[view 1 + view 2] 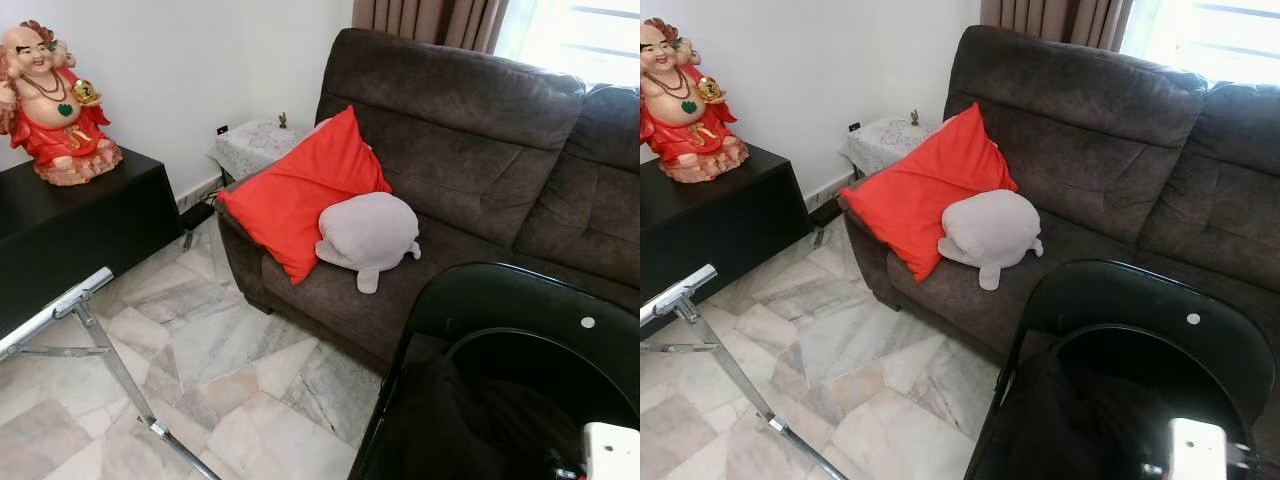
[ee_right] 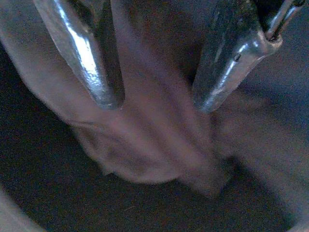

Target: Hang hanger

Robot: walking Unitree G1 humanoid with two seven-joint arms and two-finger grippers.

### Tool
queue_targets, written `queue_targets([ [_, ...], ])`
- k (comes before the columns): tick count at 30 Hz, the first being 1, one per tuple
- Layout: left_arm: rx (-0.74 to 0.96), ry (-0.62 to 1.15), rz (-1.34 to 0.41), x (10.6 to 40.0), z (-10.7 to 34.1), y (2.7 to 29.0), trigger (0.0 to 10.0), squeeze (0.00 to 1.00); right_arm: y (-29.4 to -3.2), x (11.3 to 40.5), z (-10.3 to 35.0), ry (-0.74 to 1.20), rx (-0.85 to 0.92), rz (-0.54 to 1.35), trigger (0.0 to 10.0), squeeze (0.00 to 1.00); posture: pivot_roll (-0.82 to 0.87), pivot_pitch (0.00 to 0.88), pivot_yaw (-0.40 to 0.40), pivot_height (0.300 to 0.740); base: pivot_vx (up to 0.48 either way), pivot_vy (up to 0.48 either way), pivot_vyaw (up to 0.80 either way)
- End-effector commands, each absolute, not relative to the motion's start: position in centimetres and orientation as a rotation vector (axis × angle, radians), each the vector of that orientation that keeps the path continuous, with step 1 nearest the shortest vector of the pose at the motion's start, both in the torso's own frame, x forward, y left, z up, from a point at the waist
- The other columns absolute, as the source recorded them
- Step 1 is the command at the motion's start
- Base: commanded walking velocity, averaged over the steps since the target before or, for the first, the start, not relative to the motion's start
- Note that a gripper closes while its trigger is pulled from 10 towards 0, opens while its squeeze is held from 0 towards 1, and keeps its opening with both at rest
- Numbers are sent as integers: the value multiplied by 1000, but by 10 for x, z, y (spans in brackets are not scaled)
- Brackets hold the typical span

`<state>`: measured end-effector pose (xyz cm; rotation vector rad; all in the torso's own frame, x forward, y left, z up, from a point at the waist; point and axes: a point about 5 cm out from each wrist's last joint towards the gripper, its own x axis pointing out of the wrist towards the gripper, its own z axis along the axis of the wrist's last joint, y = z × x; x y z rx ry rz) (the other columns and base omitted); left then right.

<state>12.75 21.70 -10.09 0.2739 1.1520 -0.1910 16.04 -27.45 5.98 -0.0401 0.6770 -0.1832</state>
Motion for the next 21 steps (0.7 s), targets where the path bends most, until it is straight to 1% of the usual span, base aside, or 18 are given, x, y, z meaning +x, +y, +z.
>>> queue_targets([
  [1, 282, 1166, -198, 126, -101, 219, 10000, 0, -276, 159, 65, 698, -40, -115, 10000, 0, 14, 0, 13, 740, 0, 0, 0],
  [3, 282, 1166, -198, 126, -101, 219, 10000, 0, -284, 159, 69, 705, -51, -121, 10000, 0, 14, 0, 14, 740, 0, 0, 0],
  [4, 282, 1166, -197, 126, -101, 219, 10000, 0, -294, 157, 72, 718, -46, -142, 10000, 0, 9, 0, 15, 740, 0, 0, 0],
  [5, 282, 1166, -197, 126, -101, 219, 10000, 0, -294, 157, 72, 718, -46, -142, 10000, 0, 9, 0, 15, 740, 0, 0, 0],
  [6, 282, 1166, -197, 126, -101, 219, 10000, 0, -302, 155, 74, 739, -45, -150, 10000, 0, 5, 0, 15, 740, 0, 0, 0],
  [8, 282, 1167, -198, 126, -101, 220, 10000, 0, -305, 152, 76, 768, -62, -122, 10000, 0, 2, 0, 16, 740, 0, 0, 0],
  [14, 281, 1170, -206, 126, -101, 219, 10000, 0, -302, 148, 70, 816, -53, -9, 10000, 0, 4, 0, 17, 740, 0, 0, 0],
  [16, 280, 1170, -204, 126, -101, 219, 10000, 0, -293, 152, 66, 808, -19, 46, 10000, 0, 10, 0, 15, 740, 0, 0, 0],
  [21, 277, 1170, -201, 126, -101, 219, 10000, 0, -290, 153, 60, 829, -10, 56, 10000, 0, 15, 0, 15, 740, 0, 0, 0],
])
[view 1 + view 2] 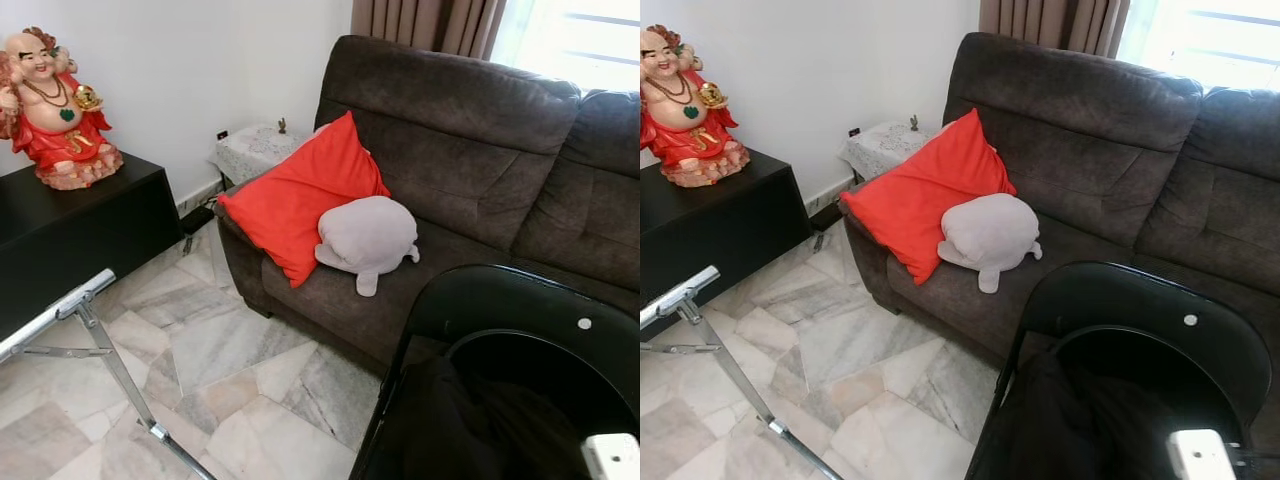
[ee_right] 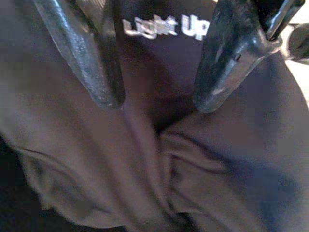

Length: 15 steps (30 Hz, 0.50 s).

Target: Hang hanger

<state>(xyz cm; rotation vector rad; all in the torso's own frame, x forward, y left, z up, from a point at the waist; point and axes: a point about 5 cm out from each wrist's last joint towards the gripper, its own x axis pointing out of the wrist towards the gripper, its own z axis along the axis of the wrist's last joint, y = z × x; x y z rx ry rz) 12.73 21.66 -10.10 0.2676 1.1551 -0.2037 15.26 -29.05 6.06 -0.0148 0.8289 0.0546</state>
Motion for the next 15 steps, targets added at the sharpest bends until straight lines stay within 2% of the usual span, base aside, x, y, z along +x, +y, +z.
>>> queue_targets([
  [1, 276, 1171, -201, 126, -101, 219, 10000, 0, -291, 154, 60, 827, -9, 57, 10000, 0, 15, 0, 15, 740, 0, 0, 0],
  [15, 285, 1177, -214, 125, -101, 220, 10000, 0, -293, 147, 53, 854, 2, -34, 10000, 0, 9, 0, 24, 740, 0, 0, 0],
])
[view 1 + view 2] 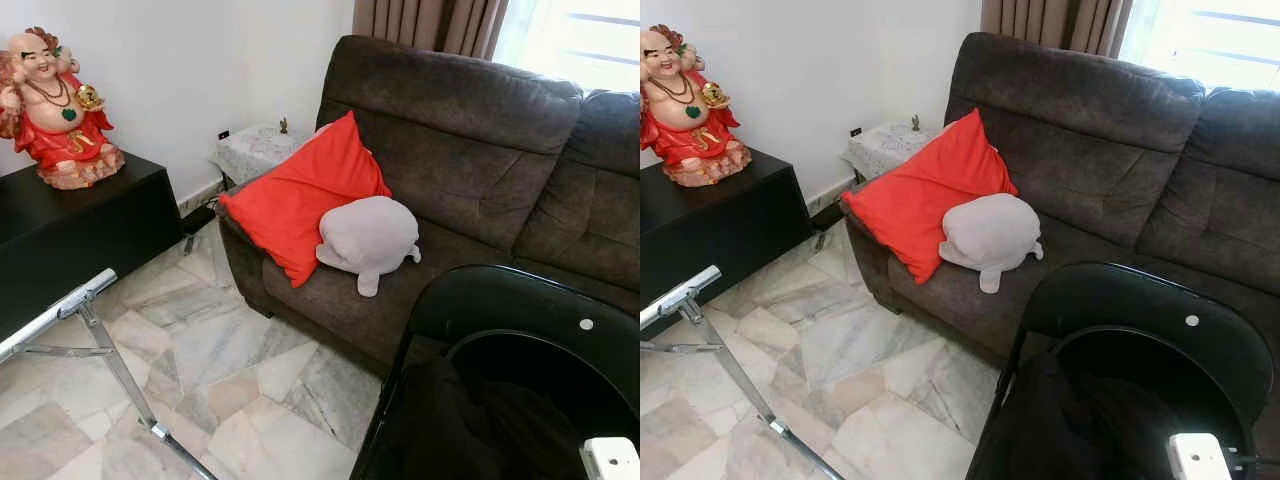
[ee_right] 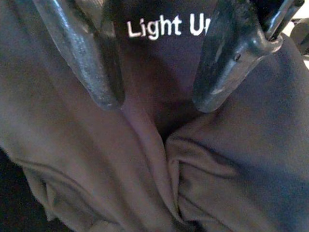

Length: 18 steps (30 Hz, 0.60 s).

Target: Hang hanger

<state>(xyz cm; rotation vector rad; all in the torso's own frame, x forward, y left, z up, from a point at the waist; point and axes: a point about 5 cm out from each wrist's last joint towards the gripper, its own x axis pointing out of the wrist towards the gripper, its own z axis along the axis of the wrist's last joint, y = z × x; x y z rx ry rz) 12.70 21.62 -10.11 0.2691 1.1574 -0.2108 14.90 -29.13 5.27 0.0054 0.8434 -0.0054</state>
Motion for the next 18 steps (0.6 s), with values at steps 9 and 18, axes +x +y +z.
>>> queue_targets([
  [9, 288, 1178, -219, 125, -101, 220, 10000, 0, -291, 149, 46, 868, 9, -75, 10000, 0, 9, 0, 23, 740, 0, 0, 0],
  [18, 287, 1179, -218, 125, -101, 220, 10000, 0, -298, 148, 47, 867, 2, -157, 10000, 0, 11, 0, 24, 740, 0, 0, 0],
])
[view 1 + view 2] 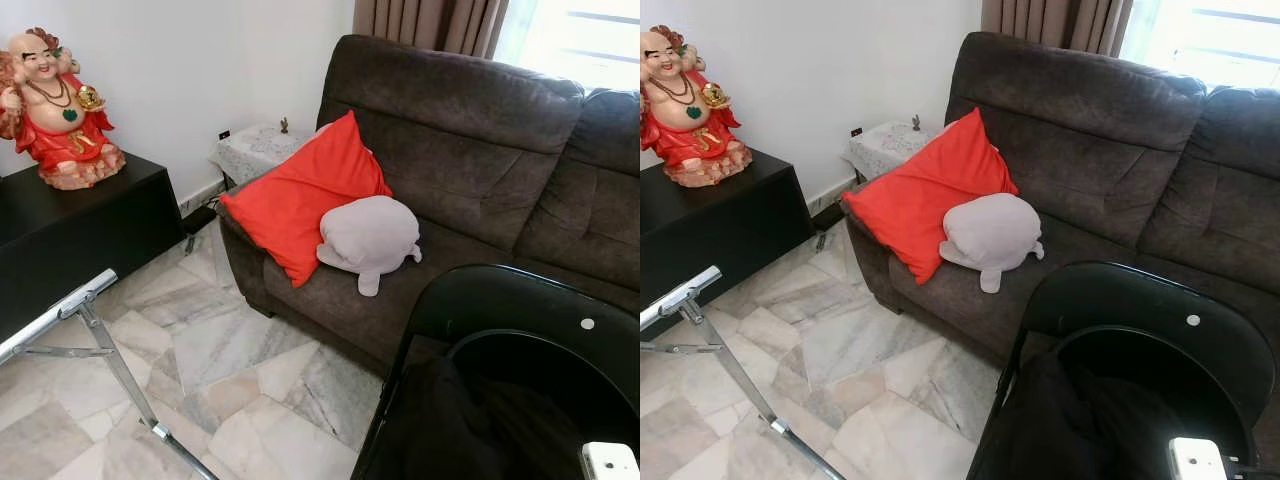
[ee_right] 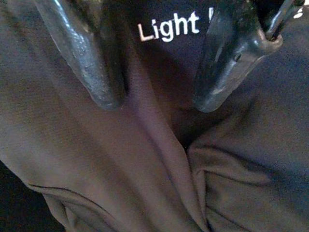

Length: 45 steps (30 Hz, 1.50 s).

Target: Hang hanger

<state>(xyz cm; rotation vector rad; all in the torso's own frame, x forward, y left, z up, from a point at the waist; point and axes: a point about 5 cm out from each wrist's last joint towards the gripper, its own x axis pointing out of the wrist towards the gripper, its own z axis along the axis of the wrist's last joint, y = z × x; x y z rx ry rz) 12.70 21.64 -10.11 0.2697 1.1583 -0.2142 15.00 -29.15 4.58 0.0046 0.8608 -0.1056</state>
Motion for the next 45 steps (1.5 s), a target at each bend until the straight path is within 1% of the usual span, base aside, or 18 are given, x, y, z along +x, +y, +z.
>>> queue_targets([
  [1, 287, 1179, -218, 125, -101, 220, 10000, 0, -300, 147, 46, 878, 0, -180, 10000, 0, 10, 0, 25, 740, 0, 0, 0],
  [5, 287, 1179, -219, 125, -101, 220, 10000, 0, -300, 146, 45, 886, 4, -184, 10000, 0, 8, 0, 26, 740, 0, 0, 0],
  [9, 287, 1178, -219, 126, -101, 220, 10000, 0, -294, 146, 40, 904, 14, -154, 10000, 0, 13, 0, 26, 740, 0, 0, 0],
  [10, 287, 1178, -219, 126, -101, 220, 10000, 0, -291, 147, 39, 905, 17, -148, 6314, 0, 13, 0, 26, 740, 0, 0, 0],
  [11, 287, 1178, -219, 126, -101, 220, 10000, 0, -291, 147, 39, 905, 17, -147, 6314, 0, 13, 0, 26, 740, 0, 0, 0],
  [12, 287, 1179, -219, 126, -101, 220, 10000, 0, -290, 148, 38, 907, 17, -141, 2510, 0, 13, 0, 26, 740, 0, 0, 0],
  [13, 286, 1179, -219, 126, -101, 220, 10000, 0, -289, 148, 38, 908, 16, -136, 314, 0, 13, 0, 26, 740, 0, 0, 0],
  [15, 286, 1180, -219, 126, -101, 221, 10000, 0, -287, 149, 37, 907, 17, -129, 0, 0, 14, 0, 26, 740, 0, 0, 0],
  [41, 284, 1182, -224, 125, -101, 220, 10000, 0, -280, 155, 38, 881, 18, -111, 0, 0, 15, 0, 26, 740, 0, 0, 0],
  [45, 285, 1182, -225, 125, -101, 221, 10000, 0, -277, 162, 44, 818, 21, -110, 0, 0, 14, 0, 26, 740, 0, 0, 0],
])
